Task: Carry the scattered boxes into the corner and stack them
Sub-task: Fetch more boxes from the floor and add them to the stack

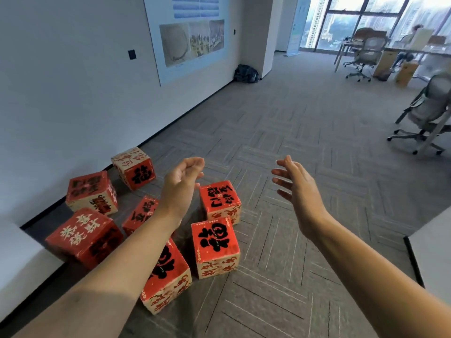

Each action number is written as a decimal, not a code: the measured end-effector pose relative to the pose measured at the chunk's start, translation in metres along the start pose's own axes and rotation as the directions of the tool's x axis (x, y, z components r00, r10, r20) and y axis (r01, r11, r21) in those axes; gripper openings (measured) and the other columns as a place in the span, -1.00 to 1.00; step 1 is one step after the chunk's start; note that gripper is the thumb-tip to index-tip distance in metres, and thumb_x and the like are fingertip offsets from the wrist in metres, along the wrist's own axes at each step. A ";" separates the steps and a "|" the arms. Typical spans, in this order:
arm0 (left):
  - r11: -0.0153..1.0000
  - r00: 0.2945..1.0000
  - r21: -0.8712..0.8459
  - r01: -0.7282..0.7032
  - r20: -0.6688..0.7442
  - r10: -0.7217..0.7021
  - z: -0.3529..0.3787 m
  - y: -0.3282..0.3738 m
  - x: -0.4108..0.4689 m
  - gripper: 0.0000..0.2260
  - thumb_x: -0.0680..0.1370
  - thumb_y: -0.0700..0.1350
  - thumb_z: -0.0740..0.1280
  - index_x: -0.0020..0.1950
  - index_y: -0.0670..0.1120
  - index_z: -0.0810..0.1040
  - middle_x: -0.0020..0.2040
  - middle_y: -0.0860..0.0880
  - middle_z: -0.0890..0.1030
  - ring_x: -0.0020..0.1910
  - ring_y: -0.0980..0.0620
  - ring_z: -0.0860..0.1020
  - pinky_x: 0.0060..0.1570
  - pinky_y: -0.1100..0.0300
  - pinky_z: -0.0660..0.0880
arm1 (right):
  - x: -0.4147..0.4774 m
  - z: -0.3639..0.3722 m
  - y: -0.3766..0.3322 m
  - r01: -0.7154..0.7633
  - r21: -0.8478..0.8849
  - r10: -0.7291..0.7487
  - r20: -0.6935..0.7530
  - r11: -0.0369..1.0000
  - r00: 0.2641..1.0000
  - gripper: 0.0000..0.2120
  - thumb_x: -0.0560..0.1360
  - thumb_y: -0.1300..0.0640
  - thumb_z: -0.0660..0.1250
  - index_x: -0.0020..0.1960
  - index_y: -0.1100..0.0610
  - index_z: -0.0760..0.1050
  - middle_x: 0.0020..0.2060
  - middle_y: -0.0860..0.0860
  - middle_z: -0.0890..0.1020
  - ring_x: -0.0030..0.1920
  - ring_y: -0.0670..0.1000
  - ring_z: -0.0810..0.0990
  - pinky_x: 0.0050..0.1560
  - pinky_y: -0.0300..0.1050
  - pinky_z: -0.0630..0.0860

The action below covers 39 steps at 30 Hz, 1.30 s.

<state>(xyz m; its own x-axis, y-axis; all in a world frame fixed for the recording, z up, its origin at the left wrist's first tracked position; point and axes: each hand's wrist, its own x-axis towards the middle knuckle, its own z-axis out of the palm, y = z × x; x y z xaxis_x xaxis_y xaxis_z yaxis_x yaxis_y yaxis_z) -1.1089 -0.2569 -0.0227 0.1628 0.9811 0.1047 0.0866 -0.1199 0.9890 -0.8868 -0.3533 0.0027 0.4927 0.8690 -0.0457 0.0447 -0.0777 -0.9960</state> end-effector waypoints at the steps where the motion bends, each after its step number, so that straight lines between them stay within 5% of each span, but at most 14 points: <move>1: 1.000 1.000 -0.005 0.000 -0.016 -0.001 0.008 0.000 0.021 -0.54 0.52 0.33 0.32 0.25 0.07 0.63 0.18 0.11 0.69 0.17 0.15 0.66 0.28 0.01 0.59 | 0.031 0.001 -0.002 0.007 -0.011 -0.007 0.019 1.000 1.000 -0.51 0.68 -0.26 0.11 0.42 0.03 0.46 0.22 -0.08 0.60 0.26 -0.05 0.58 0.38 0.02 0.47; 9: 0.998 0.972 -0.034 0.052 -0.227 -0.059 0.014 -0.030 0.172 -0.74 0.63 0.21 0.32 0.19 0.10 0.63 0.22 0.05 0.67 0.21 0.06 0.64 0.28 -0.02 0.58 | 0.230 0.058 -0.009 0.008 -0.062 0.006 0.225 0.998 0.974 -0.47 0.65 -0.31 0.12 0.42 0.01 0.47 0.23 -0.08 0.62 0.26 -0.05 0.60 0.40 0.07 0.49; 18: 0.988 0.921 -0.067 0.137 -0.360 -0.152 0.029 -0.110 0.344 -0.67 0.68 0.16 0.28 0.28 -0.02 0.61 0.18 0.06 0.68 0.19 0.09 0.65 0.28 0.01 0.58 | 0.424 0.127 0.017 -0.028 -0.145 0.077 0.342 0.989 0.936 -0.28 0.46 -0.40 0.14 0.42 0.05 0.47 0.24 -0.06 0.63 0.28 0.00 0.61 0.44 0.14 0.48; 24: 0.982 0.823 -0.056 0.178 -0.538 -0.180 0.011 -0.135 0.394 -0.68 0.69 0.13 0.27 0.32 -0.02 0.60 0.19 0.09 0.67 0.20 0.10 0.64 0.25 0.05 0.58 | 0.519 0.200 0.030 0.020 -0.174 0.078 0.541 0.985 0.838 -0.31 0.50 -0.37 0.15 0.42 0.07 0.48 0.22 -0.06 0.63 0.26 -0.01 0.62 0.43 0.13 0.49; 28: 0.963 0.670 -0.059 0.265 -0.707 -0.228 0.002 -0.167 0.383 -0.70 0.68 0.17 0.28 0.31 0.04 0.59 0.22 0.04 0.67 0.19 0.09 0.65 0.23 0.05 0.60 | 0.557 0.254 0.066 0.063 -0.176 0.085 0.722 0.982 0.687 -0.47 0.63 -0.29 0.17 0.40 0.04 0.50 0.21 -0.06 0.65 0.25 -0.03 0.62 0.42 0.12 0.49; 32: 0.931 0.410 -0.163 0.326 -0.863 -0.294 0.029 -0.197 0.341 -0.74 0.68 0.15 0.29 0.28 0.07 0.60 0.20 0.08 0.68 0.17 0.14 0.66 0.20 0.13 0.57 | 0.574 0.288 0.115 0.093 -0.192 0.125 0.870 0.977 0.476 -0.59 0.70 -0.18 0.16 0.38 0.04 0.52 0.21 -0.04 0.67 0.26 -0.03 0.63 0.40 0.09 0.50; 39: 0.830 0.066 -0.440 0.342 -0.870 -0.489 0.140 -0.295 0.270 -0.76 0.69 0.08 0.31 0.29 0.05 0.63 0.20 0.11 0.70 0.15 0.20 0.67 0.24 0.10 0.60 | 0.574 0.278 0.232 0.172 -0.333 0.287 0.926 0.927 0.245 -0.66 0.71 -0.15 0.18 0.31 0.02 0.56 0.18 -0.06 0.68 0.26 -0.05 0.63 0.38 0.05 0.49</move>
<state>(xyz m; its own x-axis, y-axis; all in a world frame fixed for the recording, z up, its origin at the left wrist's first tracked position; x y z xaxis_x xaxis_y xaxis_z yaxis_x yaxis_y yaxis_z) -0.9526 0.0217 -0.3010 -0.8867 0.2556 -0.3853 -0.3051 0.3027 0.9029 -0.8350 0.2633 -0.2763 -0.6712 0.6433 -0.3683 0.4152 -0.0854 -0.9057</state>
